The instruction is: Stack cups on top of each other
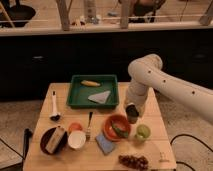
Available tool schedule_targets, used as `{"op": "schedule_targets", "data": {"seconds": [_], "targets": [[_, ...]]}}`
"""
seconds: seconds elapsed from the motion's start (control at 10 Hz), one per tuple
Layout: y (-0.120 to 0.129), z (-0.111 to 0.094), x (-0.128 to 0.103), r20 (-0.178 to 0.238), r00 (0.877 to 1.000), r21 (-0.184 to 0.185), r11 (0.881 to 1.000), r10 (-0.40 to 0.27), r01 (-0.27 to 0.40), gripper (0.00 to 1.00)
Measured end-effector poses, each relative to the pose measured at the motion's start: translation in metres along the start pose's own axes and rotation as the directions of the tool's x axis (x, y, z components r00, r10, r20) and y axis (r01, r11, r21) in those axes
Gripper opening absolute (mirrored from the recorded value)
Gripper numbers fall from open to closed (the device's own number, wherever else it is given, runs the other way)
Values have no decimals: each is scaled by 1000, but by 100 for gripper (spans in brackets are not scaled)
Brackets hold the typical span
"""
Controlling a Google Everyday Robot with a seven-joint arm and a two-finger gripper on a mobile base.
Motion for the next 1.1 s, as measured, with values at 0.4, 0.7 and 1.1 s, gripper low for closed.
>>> {"op": "schedule_targets", "data": {"seconds": [0.4,0.7,1.1], "targets": [[16,-6,-3,-5,1000,2,1000,18,-18,1],[31,-7,-2,-9,999,20,999,41,-41,1],[52,0,7,-2,997,36,996,76,-76,1]]}}
